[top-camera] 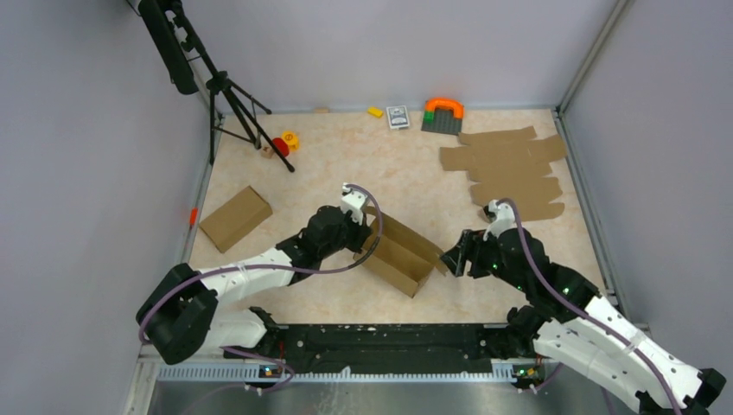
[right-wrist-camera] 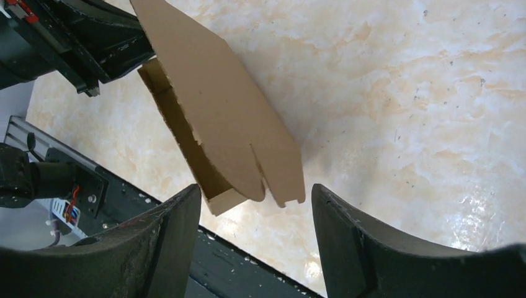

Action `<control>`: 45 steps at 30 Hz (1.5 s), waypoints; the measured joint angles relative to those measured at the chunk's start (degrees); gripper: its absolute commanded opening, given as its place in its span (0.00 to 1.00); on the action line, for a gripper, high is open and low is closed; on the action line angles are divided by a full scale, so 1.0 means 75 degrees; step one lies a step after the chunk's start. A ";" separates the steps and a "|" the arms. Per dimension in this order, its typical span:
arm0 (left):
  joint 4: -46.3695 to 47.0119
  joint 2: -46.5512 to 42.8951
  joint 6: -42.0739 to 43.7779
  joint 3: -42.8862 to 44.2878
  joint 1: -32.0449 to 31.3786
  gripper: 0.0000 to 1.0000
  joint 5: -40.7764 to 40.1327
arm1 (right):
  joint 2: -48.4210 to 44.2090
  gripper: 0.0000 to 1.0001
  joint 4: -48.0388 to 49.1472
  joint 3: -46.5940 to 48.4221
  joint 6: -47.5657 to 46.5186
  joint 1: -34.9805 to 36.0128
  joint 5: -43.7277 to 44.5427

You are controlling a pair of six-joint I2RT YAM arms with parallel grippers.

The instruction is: Fold the paper box

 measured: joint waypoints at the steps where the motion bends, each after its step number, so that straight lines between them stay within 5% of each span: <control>1: -0.0006 -0.0003 0.0000 0.0000 0.0000 0.00 0.0000 | -0.0041 0.65 0.0023 -0.0041 0.0003 0.0000 -0.0020; 12: -0.0058 -0.0175 0.0041 0.0000 0.0000 0.00 -0.0003 | 0.1632 0.52 0.0714 -0.0184 0.0029 0.0000 0.0058; 21: -0.0085 -0.0726 0.0055 -0.0283 0.0000 0.00 0.0000 | 0.2334 0.13 0.0924 -0.0184 0.0108 0.0000 0.0286; 45: 0.0178 -0.0562 0.0041 -0.0449 -0.0178 0.00 -0.0248 | 0.3340 0.13 0.1827 -0.0009 0.1195 0.0562 0.1571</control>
